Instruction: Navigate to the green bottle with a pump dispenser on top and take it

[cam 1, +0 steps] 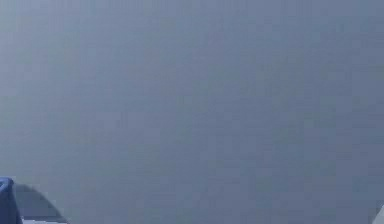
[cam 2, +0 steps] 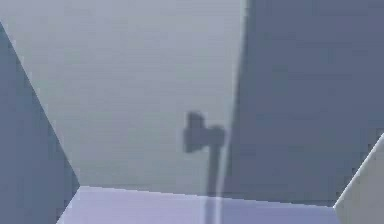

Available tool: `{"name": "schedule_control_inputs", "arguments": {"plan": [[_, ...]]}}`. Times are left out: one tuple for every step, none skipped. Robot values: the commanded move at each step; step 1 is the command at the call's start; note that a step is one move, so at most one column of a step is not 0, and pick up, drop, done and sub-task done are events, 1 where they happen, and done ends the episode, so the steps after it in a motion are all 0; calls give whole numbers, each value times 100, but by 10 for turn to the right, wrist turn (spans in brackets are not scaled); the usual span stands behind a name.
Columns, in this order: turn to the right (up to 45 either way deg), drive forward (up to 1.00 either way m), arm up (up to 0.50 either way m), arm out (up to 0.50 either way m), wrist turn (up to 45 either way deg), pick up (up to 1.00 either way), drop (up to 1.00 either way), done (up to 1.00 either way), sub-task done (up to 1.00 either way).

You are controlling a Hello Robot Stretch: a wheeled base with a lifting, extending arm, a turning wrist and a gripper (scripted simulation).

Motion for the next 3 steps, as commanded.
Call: {"name": "schedule_control_inputs", "arguments": {"plan": [[-330,0,0,0,0,0,0,0,0],[0,30,0,0,0,0,0,0,0],[-450,0,0,0,0,0,0,0,0]]}}
